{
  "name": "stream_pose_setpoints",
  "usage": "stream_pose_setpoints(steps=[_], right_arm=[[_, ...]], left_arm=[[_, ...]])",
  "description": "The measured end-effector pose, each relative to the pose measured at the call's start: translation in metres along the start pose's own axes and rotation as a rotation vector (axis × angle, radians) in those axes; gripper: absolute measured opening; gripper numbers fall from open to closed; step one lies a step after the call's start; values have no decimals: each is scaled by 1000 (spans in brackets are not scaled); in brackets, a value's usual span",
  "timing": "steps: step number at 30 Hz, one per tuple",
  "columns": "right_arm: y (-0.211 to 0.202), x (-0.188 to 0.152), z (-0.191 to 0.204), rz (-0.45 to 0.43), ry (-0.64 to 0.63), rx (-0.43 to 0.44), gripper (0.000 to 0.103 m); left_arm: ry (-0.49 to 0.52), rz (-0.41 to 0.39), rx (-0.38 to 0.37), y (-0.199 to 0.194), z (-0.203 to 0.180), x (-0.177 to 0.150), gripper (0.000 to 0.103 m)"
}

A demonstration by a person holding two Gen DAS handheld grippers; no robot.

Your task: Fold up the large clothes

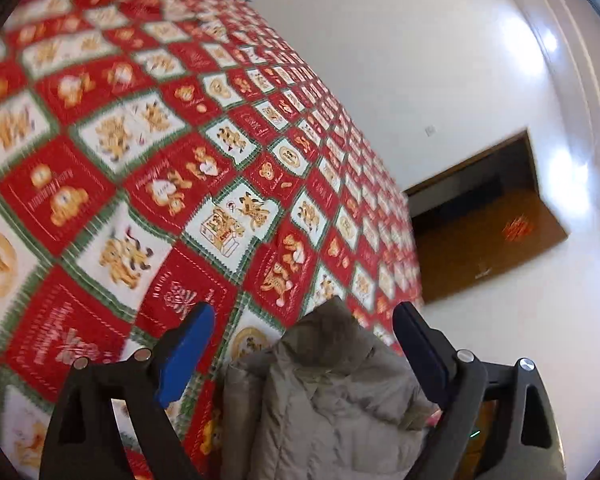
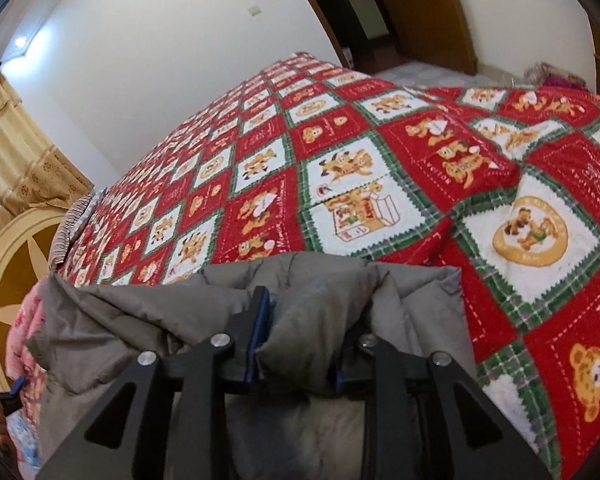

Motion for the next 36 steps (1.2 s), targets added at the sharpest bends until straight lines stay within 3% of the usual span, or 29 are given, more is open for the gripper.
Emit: stream_pose_setpoints(steps=[2,4,6,8,10,14,18,19,21,24,28,33,36], right_arm=[[-20,11,6,-18,17,44,44],[-53,23,16,-94,4,81,84],[-107,37,30,-249,-59,75,97],[-146,40,46,-357,-140,44,96],[-167,34,74,-378,-264,79,70],[-131,-7,141,-195,-514,134,51],[-58,-36,180,-102,-666,48,41],[-41,-38,179,-76,-664,34,33],[-9,-37,171,-34,-623,12,27],[32,-34,150,5,-529,-20,27],[52,-35,137,21,-438,24,27],[68,-39,131,74,-385,63,27],[75,-37,126,115,-353,80,26]], left_arm=[[154,32,88,7,-25,-14,91],[277,53,107,9,-49,-32,91],[335,67,92,13,-65,-50,91],[392,91,80,24,-82,-68,91],[475,107,88,42,-99,-90,91],[611,132,166,85,-120,-122,91],[678,123,269,122,-124,-134,91],[687,108,305,130,-120,-132,91],[695,83,358,141,-113,-127,91],[655,49,435,154,-92,-114,91],[539,42,364,164,-61,-102,91],[570,-23,372,172,-59,-111,95],[583,-23,401,181,-58,-112,98]])
Point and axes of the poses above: each gripper's, at about its wrist camera, not at the fingertips, and y roughly the way its jaws point, z to its left, x to its top, the point moved 5 cm from there along y, roughly the way its jaws point, and after that the axes turned 4 degrees about -x, right-handed, at the moved point
